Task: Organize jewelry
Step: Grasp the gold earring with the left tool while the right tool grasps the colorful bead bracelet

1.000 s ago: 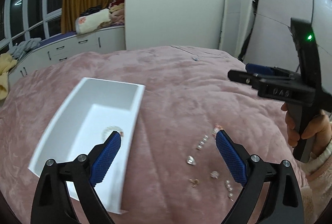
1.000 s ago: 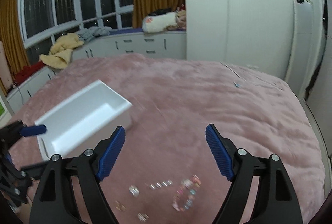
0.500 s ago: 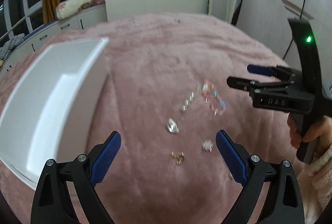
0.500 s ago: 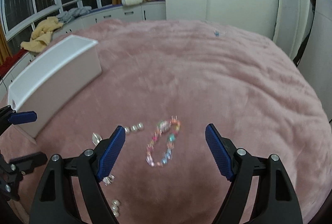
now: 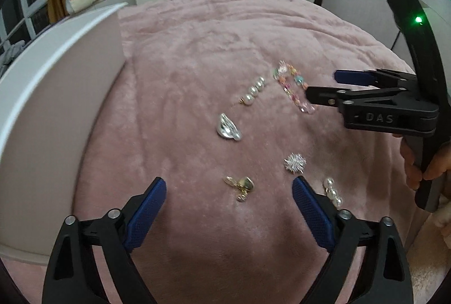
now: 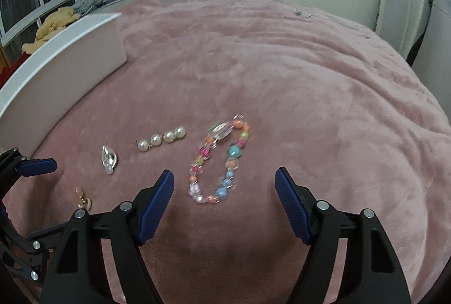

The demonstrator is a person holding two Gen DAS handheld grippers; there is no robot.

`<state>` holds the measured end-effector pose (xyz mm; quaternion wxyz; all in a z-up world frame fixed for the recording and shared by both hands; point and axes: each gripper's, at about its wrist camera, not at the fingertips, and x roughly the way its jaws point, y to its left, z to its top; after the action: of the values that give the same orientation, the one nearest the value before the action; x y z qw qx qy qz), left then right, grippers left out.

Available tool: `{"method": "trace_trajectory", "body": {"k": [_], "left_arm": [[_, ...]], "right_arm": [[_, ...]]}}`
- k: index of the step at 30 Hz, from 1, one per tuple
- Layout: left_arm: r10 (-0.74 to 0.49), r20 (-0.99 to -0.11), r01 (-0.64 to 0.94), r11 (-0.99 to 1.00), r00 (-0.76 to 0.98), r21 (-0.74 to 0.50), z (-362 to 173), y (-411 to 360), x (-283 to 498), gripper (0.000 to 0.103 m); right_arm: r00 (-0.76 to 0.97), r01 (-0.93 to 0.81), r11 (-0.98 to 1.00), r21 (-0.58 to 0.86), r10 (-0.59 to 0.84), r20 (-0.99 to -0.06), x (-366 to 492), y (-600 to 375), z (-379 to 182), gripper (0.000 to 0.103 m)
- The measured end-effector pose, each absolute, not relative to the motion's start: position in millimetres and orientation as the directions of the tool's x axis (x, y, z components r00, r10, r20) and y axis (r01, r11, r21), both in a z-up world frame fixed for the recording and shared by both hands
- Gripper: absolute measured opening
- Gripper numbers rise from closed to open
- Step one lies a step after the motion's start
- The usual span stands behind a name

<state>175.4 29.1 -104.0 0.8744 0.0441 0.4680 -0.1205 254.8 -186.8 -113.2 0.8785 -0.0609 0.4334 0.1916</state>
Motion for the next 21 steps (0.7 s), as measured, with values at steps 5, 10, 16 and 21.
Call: {"method": "trace_trajectory", "body": {"k": [5,10,16,21], "left_arm": [[-0.176,-0.846,0.255,0.966,0.503,-0.049,-116,29,178,0.074],[-0.178,-0.849,0.246,0.967,0.498,-0.058,-120,34,180,0.064],[-0.172,-0.85,0.218,0.973,0.498,-0.069,-122,40,184,0.051],[-0.168,-0.848,0.208,0.976,0.502,-0.07,-121,41,185,0.041]], "right_arm": [[0.523,-0.412,0.911,0.032,0.265,-0.81,259,-173,-129,0.067],[0.52,-0.405,0.914,0.036,0.263,-0.813,260,-170,-137,0.061],[0.497,-0.429,0.902,0.053,0.285,-0.819,257,-170,-139,0.038],[0.475,-0.427,0.898,0.107,0.324,-0.818,258,-176,-138,0.025]]}}
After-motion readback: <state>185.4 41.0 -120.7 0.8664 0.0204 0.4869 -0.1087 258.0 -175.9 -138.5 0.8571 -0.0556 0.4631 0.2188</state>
